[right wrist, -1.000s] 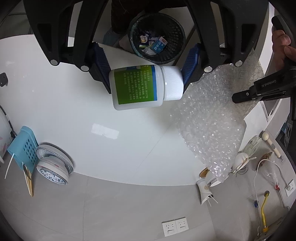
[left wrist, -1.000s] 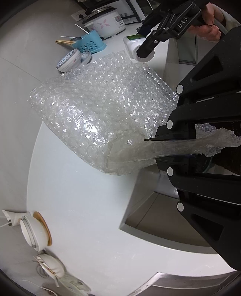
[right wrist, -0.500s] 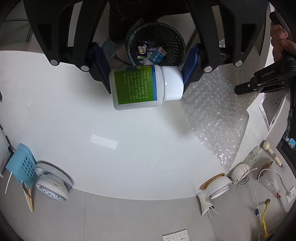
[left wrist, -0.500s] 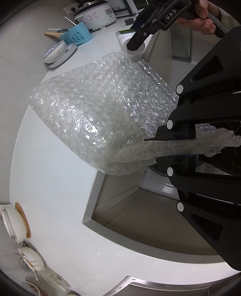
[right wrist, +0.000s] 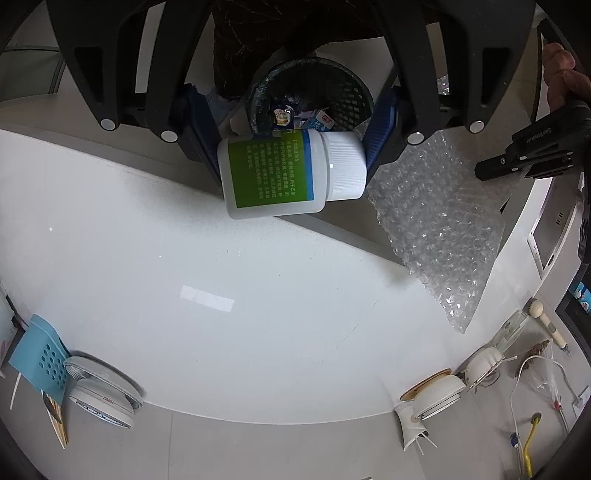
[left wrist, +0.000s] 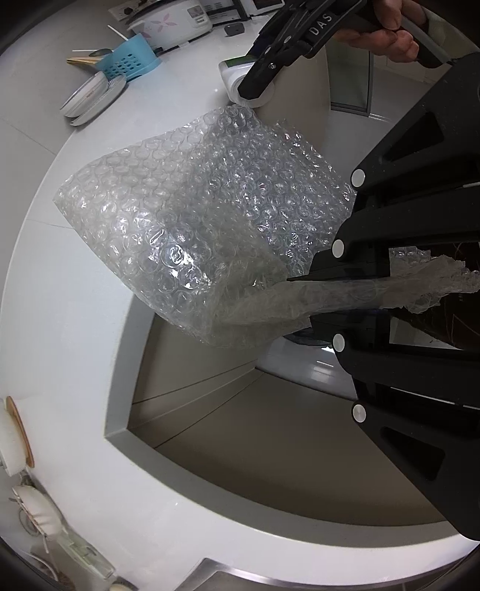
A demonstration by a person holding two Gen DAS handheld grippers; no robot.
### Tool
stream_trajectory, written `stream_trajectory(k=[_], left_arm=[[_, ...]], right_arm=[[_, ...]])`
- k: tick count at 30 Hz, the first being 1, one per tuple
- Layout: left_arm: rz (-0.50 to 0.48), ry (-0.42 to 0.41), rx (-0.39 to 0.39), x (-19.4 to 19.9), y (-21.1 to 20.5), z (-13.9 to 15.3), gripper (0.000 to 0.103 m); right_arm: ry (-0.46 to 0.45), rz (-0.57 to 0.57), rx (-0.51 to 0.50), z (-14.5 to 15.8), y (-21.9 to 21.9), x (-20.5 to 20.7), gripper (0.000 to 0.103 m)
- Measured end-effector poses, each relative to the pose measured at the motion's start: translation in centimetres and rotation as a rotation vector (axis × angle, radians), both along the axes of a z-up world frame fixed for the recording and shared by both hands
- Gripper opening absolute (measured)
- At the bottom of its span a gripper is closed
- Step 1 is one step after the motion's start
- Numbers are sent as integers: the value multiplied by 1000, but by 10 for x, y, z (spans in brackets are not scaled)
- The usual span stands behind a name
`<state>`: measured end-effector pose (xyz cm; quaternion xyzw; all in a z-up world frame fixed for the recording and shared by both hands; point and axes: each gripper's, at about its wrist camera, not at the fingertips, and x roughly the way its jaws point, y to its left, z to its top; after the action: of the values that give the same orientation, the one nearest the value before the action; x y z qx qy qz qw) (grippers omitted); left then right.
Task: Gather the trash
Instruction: 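Lift the bubble wrap and pill bottle and carry them down over the wastebasket, then open the left tool to drop the bubble wrap into the wastebasket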
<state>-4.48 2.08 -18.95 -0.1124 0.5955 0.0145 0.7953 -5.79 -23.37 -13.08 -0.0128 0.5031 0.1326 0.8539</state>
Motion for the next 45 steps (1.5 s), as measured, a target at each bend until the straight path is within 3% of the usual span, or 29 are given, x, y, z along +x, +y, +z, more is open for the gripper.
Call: stream_trajectory(k=[7, 20, 32, 45], left_arm=[[11, 21, -5, -17, -2, -22, 8], [-1, 108, 21, -25, -13, -90, 8], [-32, 170, 26, -16, -34, -131, 8], [-104, 164, 36, -16, -52, -135, 8]], right_arm=[[28, 2, 5, -25, 0, -7, 66], [128, 4, -15, -86, 3, -11, 66], [164, -6, -26, -114, 10, -5, 66], [194, -37, -31, -138, 6, 1, 66]])
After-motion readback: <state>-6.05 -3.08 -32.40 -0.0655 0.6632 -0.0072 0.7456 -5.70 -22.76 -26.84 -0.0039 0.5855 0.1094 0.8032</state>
